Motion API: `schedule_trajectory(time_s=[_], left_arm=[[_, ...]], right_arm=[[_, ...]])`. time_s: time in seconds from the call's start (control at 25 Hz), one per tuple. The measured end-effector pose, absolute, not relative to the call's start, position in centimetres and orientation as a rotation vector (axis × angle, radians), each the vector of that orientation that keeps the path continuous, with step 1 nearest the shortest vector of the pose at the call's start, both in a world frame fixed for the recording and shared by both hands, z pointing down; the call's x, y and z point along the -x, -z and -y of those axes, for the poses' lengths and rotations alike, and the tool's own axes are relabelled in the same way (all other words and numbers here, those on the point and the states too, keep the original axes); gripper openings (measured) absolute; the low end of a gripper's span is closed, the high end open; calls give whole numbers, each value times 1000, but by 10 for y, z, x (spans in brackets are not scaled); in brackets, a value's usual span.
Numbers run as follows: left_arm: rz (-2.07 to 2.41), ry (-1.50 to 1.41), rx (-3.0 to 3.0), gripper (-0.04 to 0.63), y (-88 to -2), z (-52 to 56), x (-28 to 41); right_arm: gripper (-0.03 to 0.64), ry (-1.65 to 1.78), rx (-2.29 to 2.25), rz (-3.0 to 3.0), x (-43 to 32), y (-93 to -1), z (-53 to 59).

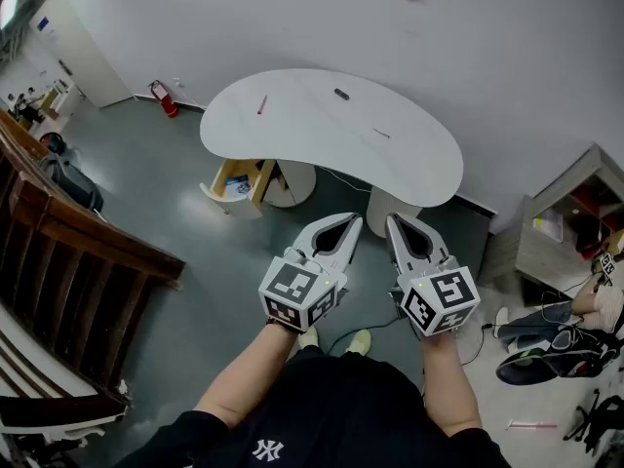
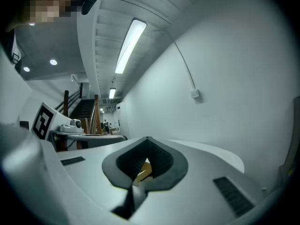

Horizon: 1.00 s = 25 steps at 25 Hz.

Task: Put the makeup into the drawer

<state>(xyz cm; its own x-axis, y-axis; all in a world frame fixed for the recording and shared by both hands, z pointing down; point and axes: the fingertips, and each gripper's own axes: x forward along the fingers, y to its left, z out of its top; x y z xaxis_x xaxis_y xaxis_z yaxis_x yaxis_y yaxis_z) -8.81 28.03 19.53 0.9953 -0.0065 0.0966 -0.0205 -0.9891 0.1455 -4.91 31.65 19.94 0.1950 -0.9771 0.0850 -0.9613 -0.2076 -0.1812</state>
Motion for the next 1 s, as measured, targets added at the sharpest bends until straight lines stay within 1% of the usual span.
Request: schedule_trajectory(time_s=[0.52,1.0], left_arm=[[29,-151,-2990,9,-196,-289,86],[68,-162,-2996,9,-199,-294,76]], right_arm=[[15,299,2310,-1930,47,-199,-327],[15,296,2269,-1878,27,-201,-345]])
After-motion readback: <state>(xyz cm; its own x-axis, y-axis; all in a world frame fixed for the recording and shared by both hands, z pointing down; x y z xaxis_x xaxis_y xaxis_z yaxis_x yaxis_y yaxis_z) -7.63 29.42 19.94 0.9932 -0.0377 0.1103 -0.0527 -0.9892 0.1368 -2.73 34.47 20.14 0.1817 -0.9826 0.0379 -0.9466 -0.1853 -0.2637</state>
